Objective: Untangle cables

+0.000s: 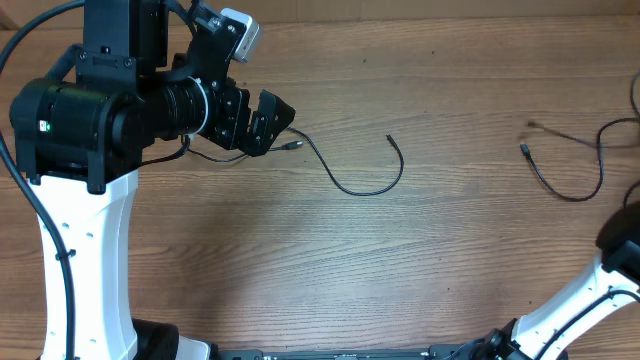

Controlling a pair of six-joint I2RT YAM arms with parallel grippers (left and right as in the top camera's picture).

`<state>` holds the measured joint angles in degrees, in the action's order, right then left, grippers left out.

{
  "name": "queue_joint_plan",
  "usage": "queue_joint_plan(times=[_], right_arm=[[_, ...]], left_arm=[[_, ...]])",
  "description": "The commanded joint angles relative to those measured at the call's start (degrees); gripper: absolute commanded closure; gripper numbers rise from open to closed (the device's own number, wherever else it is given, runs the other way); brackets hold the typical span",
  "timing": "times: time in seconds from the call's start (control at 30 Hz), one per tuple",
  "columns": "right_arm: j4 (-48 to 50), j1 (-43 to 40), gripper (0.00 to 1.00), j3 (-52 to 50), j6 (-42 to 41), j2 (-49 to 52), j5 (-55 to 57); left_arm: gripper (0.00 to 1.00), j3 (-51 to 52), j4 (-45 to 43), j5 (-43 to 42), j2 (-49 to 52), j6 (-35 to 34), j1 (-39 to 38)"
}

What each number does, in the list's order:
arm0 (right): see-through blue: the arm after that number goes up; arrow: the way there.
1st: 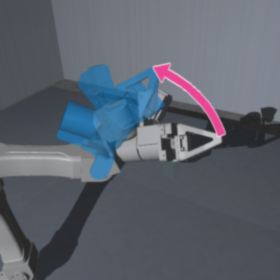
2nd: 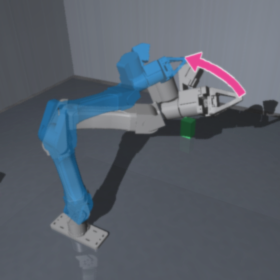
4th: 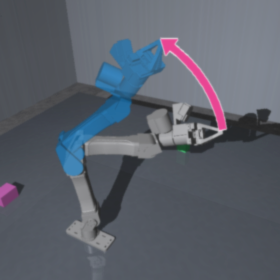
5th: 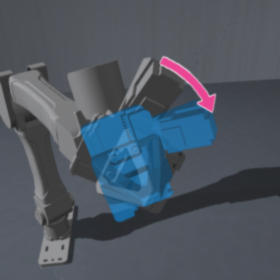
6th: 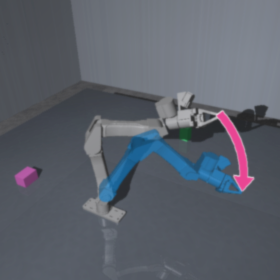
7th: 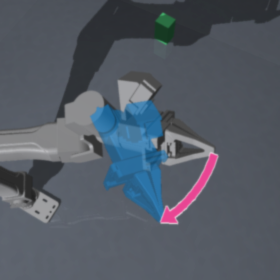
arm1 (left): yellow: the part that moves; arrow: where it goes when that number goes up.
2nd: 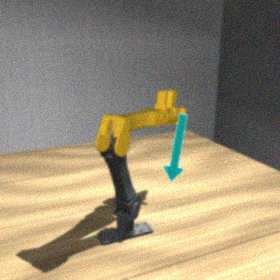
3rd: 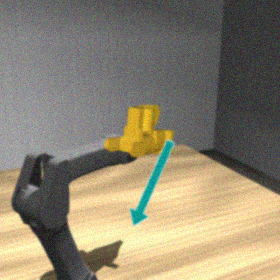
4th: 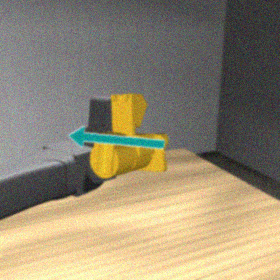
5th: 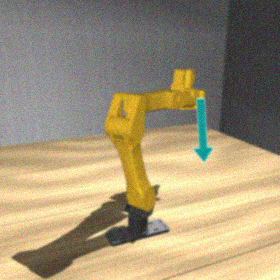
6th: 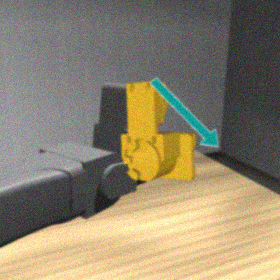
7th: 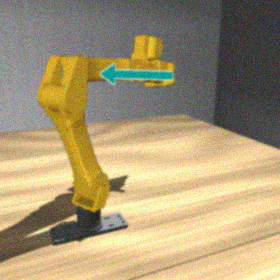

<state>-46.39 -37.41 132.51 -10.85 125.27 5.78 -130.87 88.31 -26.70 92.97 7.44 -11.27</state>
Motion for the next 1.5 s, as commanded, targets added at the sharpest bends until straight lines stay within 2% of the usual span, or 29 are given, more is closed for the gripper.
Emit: queue_joint_plan(times=[0.0, 0.1, 0.27, 0.43, 0.53, 0.63, 0.77, 1.1, 1.47], right_arm=[[-0.1, -1.0, 0.0, -0.2, -3.1, -0.4, -6.1], [-0.3, -1.0, 0.0, -0.2, -3.1, -0.4, -9.7], [-1.9, -0.8, 0.0, -0.2, -2.8, -0.4, -23.3], [-5.3, -0.5, 0.0, -0.2, -2.5, -0.4, -36.6], [-9.1, 0.4, 0.0, -0.2, -1.7, -0.4, -40.3], [-13.3, 2.6, 0.0, -0.2, 6.3, -0.4, -42.9], [-18.0, 7.5, 0.0, -0.2, 15.7, -0.3, -43.2], [-24.3, 25.7, 0.0, -0.2, 29.0, 3.0, -43.0], [-26.2, 44.5, 0.0, -0.3, 37.3, 9.1, -42.7]], left_arm=[[0.01, -0.6, -0.1, 0.3, -0.8, -0.6, -0.3], [0.01, -0.6, -0.1, 0.3, -0.8, -0.6, -0.3], [0.0, -0.6, -0.1, 0.3, -0.8, -0.6, -0.3], [0.0, -0.6, -0.1, 0.3, -0.8, -0.6, -0.3], [0.01, -0.6, -0.1, 0.3, -0.8, -0.6, -0.3], [0.0, -0.6, -0.1, 0.3, -0.8, -0.6, -0.3], [0.0, -0.6, -0.1, 0.3, -0.8, -0.6, -0.3], [0.0, -0.6, -0.1, 0.3, -0.8, -0.6, -0.3], [0.0, -0.6, -0.1, 0.3, -0.8, -0.6, -0.3]])
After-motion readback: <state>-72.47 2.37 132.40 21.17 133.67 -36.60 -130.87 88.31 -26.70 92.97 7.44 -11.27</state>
